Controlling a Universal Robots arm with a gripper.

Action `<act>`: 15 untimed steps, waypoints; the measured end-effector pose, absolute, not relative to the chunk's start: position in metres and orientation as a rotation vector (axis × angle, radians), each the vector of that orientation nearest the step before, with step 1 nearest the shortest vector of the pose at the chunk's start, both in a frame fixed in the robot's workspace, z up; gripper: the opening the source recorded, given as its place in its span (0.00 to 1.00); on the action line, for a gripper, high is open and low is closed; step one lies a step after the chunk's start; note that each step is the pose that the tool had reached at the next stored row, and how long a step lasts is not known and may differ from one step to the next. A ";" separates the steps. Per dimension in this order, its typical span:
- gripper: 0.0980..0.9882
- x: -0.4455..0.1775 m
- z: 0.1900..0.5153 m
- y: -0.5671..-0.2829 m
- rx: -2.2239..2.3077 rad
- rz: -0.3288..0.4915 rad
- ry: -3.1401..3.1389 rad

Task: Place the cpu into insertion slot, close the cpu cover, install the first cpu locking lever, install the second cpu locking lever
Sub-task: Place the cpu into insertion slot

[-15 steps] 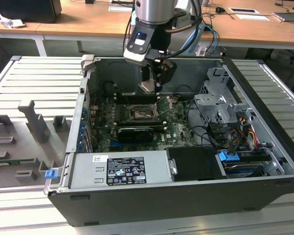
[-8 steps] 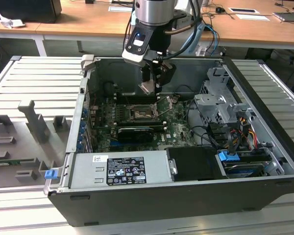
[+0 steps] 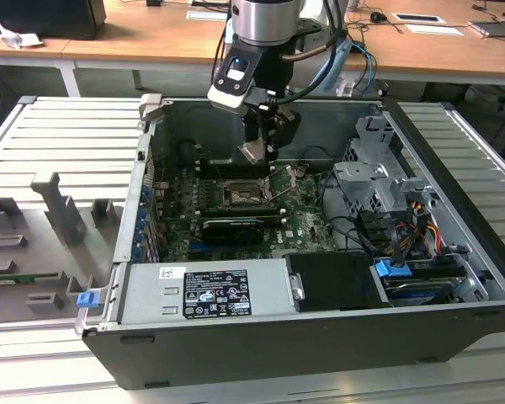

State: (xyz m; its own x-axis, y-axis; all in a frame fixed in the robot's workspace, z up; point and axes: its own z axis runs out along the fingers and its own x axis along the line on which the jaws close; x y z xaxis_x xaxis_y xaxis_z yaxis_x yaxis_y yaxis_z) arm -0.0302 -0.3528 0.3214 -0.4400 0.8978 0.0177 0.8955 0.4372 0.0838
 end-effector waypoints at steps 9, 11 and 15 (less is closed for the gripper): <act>0.50 -0.030 0.318 -0.353 1.750 0.123 2.567; 0.50 -0.030 0.317 -0.353 1.767 0.123 2.555; 0.50 -0.030 0.317 -0.353 1.801 0.122 2.529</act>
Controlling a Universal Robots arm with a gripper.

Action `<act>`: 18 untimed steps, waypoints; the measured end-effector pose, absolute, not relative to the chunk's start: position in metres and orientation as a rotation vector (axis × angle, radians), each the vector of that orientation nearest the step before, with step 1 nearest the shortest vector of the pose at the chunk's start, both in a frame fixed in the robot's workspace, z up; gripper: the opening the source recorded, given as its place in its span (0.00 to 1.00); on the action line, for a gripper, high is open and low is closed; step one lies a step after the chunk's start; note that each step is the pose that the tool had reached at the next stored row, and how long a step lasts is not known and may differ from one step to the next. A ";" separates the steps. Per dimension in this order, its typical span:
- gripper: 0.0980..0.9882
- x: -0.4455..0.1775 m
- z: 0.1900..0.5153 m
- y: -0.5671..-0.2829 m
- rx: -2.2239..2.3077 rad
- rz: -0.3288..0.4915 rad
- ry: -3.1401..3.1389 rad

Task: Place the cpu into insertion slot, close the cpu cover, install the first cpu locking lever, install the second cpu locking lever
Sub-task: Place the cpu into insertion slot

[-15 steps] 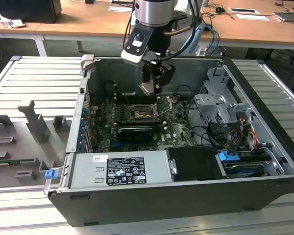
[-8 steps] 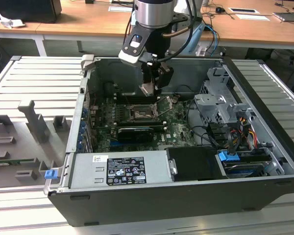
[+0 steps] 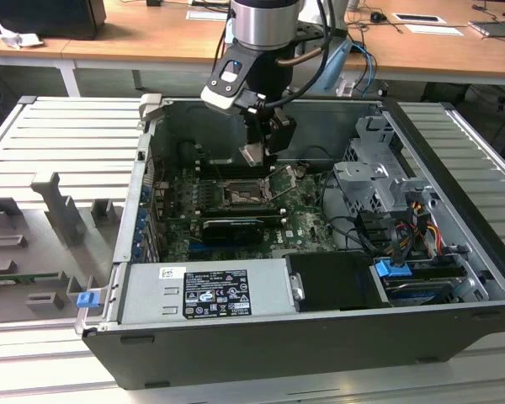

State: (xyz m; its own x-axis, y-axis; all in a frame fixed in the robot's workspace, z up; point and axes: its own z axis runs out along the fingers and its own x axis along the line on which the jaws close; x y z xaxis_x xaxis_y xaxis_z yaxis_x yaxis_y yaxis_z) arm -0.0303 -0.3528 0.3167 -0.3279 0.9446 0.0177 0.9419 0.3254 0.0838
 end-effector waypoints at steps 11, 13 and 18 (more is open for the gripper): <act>0.50 -0.030 0.313 -0.353 1.832 0.121 2.506; 0.50 -0.030 0.313 -0.353 1.832 0.121 2.506; 0.50 -0.030 0.311 -0.353 1.833 0.121 2.506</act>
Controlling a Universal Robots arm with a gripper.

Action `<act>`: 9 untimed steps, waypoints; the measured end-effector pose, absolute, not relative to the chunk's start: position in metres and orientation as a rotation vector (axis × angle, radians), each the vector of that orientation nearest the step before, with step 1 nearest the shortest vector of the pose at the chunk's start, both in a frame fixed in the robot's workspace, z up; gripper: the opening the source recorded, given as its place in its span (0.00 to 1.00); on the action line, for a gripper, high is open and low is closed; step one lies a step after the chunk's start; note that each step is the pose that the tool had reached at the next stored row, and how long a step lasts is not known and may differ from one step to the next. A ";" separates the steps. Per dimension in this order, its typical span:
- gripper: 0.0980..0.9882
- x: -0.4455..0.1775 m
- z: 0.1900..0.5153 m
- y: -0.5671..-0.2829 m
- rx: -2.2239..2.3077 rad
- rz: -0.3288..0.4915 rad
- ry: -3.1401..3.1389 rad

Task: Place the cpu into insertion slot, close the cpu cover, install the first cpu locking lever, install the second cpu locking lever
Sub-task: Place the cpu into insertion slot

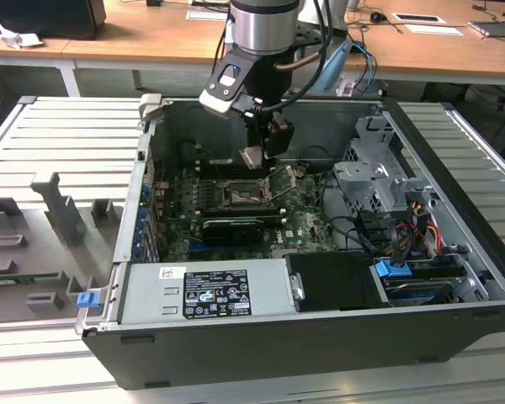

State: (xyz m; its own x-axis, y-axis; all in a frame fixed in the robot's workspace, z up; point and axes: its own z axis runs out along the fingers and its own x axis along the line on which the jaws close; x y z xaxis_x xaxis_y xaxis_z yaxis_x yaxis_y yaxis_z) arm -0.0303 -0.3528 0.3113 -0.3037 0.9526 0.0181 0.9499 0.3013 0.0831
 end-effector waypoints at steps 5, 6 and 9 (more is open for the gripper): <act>0.50 -0.030 0.308 -0.353 1.834 0.119 2.506; 0.50 -0.030 0.308 -0.353 1.835 0.118 2.507; 0.50 -0.030 0.306 -0.353 1.836 0.116 2.509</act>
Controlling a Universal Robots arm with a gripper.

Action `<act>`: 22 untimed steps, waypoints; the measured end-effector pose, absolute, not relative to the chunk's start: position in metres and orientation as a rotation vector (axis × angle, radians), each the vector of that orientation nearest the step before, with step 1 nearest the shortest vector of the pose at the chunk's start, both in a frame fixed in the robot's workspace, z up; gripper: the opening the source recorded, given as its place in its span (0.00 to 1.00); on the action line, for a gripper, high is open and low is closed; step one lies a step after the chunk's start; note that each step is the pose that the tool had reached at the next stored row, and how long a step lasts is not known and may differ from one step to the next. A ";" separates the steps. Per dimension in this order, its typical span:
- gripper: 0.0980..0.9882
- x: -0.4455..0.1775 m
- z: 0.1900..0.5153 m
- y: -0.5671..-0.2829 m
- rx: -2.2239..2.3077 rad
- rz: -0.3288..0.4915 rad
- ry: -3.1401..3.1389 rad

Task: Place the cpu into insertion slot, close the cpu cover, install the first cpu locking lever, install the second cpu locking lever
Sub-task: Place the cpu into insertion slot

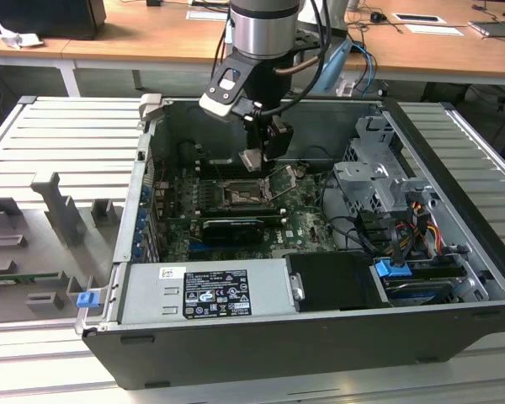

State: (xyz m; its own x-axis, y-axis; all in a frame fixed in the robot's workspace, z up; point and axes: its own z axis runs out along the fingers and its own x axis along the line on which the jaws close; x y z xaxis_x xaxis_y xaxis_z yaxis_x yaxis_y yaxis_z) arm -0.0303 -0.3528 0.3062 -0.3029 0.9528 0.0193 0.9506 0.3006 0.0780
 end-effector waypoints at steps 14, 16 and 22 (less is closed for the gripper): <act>0.50 -0.030 0.300 -0.353 1.951 0.112 2.416; 0.50 -0.030 0.298 -0.353 1.956 0.111 2.412; 0.50 -0.030 0.294 -0.353 1.966 0.109 2.402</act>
State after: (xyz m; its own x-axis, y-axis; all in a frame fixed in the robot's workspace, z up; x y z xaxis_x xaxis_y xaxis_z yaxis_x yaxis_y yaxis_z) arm -0.0303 -0.3528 0.2942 -0.1984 0.9800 0.0172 0.9775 0.1966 0.0766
